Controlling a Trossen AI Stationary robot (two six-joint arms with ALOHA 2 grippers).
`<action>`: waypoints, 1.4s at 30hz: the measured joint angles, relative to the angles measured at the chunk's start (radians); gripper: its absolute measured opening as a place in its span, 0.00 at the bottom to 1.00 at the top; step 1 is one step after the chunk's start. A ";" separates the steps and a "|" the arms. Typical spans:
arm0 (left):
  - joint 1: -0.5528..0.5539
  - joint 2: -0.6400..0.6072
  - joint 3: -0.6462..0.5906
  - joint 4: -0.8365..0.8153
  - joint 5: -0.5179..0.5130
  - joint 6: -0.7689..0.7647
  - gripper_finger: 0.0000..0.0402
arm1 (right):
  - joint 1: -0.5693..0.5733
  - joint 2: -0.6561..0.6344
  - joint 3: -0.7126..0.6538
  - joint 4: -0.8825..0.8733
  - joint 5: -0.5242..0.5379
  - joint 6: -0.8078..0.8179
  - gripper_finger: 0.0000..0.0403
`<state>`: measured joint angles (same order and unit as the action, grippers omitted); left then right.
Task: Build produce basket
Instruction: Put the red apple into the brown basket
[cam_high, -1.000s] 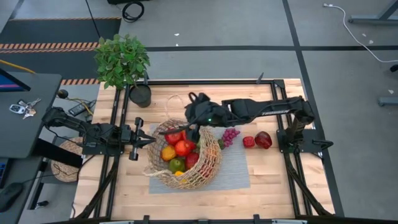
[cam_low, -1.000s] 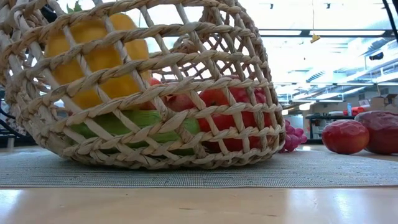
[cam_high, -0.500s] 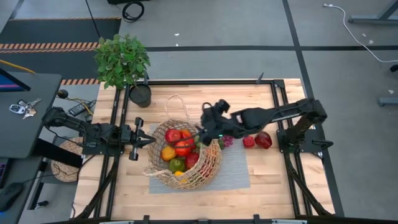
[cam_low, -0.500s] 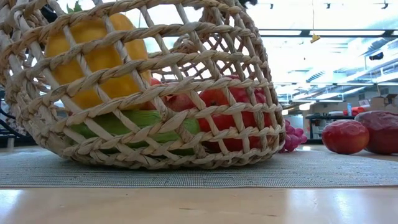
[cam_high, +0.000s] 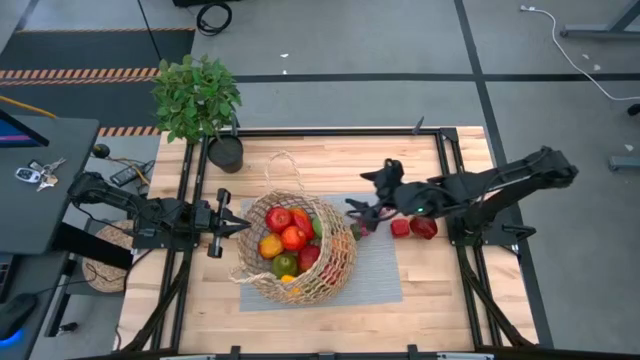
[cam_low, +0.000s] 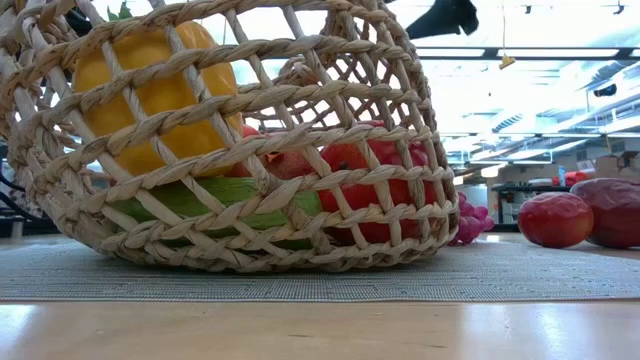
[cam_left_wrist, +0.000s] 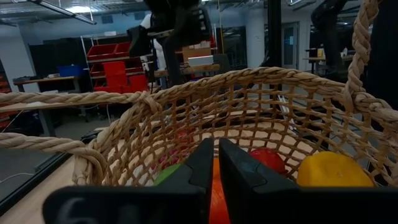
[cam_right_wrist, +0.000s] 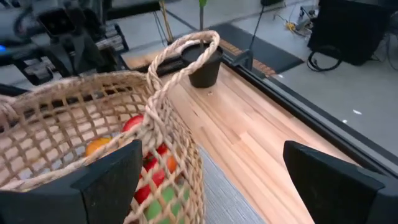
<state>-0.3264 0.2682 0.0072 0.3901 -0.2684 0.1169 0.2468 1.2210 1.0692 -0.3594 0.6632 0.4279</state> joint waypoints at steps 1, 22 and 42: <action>0.000 0.000 0.000 0.000 0.000 0.000 0.09 | 0.000 -0.027 -0.033 0.028 -0.001 -0.008 0.97; 0.000 0.000 0.000 0.000 0.000 0.000 0.08 | -0.011 -0.298 -0.383 0.343 -0.239 -0.395 0.94; 0.000 0.000 0.000 0.000 0.000 0.000 0.07 | -0.191 -0.427 -0.515 0.490 -0.330 -0.530 0.94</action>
<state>-0.3265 0.2680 0.0071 0.3901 -0.2686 0.1169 0.0558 0.7940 0.5545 0.1305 0.3331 -0.1019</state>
